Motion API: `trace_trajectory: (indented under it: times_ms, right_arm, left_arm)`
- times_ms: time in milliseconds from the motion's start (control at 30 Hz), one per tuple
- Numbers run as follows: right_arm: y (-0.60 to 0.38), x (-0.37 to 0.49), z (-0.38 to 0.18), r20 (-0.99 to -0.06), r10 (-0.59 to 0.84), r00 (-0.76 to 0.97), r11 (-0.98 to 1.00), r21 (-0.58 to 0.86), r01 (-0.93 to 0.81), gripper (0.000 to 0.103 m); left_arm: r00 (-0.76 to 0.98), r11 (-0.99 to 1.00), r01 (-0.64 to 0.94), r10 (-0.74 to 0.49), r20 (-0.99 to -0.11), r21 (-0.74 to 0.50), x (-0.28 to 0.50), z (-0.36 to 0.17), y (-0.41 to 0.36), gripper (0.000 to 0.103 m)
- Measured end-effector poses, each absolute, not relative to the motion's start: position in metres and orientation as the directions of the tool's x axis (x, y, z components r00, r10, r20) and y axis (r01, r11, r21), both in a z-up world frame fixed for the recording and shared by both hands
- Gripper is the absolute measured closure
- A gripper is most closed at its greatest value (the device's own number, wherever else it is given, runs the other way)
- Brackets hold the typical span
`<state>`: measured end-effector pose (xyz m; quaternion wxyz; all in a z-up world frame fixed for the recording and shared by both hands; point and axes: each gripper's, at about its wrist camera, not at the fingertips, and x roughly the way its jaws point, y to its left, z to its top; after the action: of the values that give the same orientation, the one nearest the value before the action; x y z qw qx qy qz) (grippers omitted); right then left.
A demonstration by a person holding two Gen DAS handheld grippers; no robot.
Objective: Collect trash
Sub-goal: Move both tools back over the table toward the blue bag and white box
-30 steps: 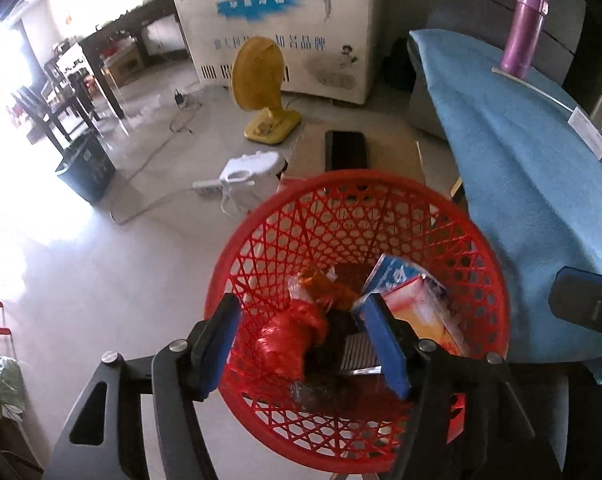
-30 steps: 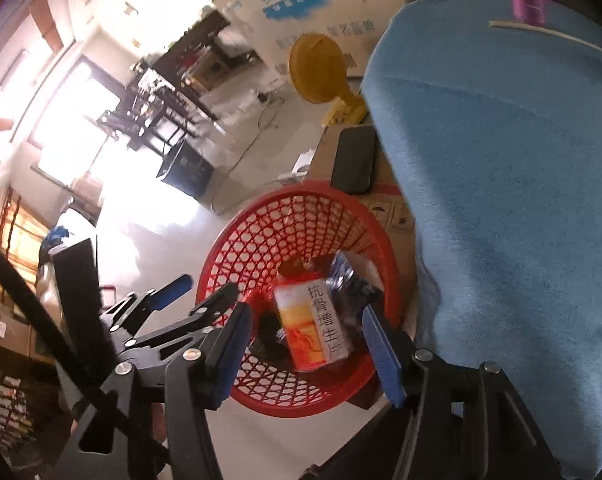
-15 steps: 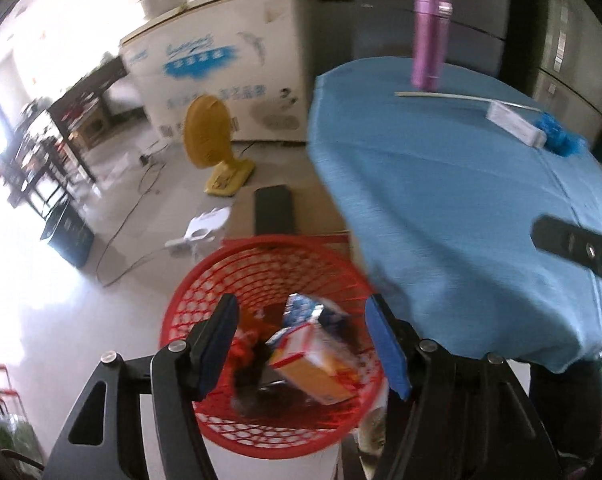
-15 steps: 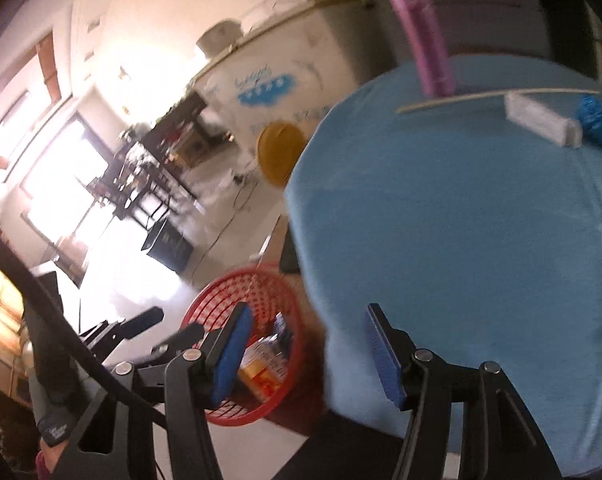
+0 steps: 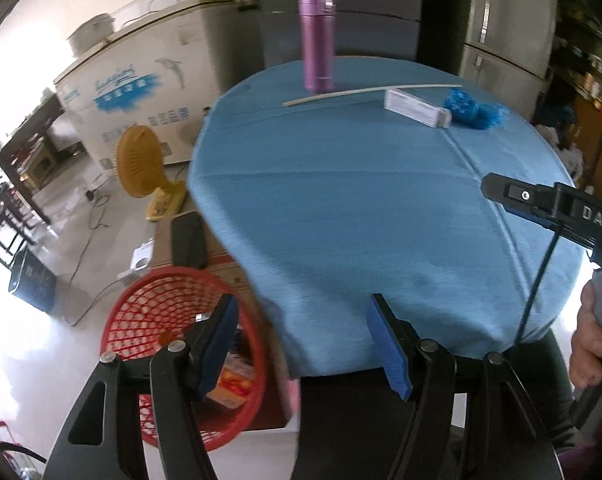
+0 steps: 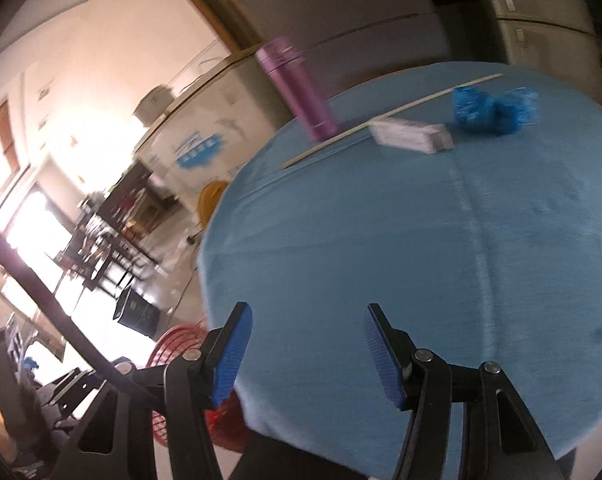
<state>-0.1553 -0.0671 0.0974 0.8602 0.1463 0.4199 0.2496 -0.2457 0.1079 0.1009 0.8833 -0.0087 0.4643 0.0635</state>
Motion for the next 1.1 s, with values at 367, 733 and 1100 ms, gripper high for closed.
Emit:
trace_trajectory:
  times_ms: [367, 733, 1100]
  right_arm:
    - [-0.151, -0.154, 0.098, -0.619, 0.474, 0.627, 0.861, 0.473, -0.184, 0.041]
    - [-0.200, -0.180, 0.110, -0.557, 0.454, 0.696, 0.861, 0.475, -0.181, 0.041]
    - [-0.269, -0.182, 0.124, -0.505, 0.420, 0.754, 0.857, 0.494, -0.147, 0.042]
  left_arm:
    - [0.540, 0.999, 0.012, 0.036, -0.841, 0.050, -0.215, 0.098, 0.033, 0.036]
    - [0.514, 0.993, 0.111, -0.016, -0.858, 0.048, -0.196, 0.099, -0.039, 0.036]
    - [0.503, 0.994, 0.099, -0.008, -0.864, 0.049, -0.146, 0.119, -0.059, 0.036]
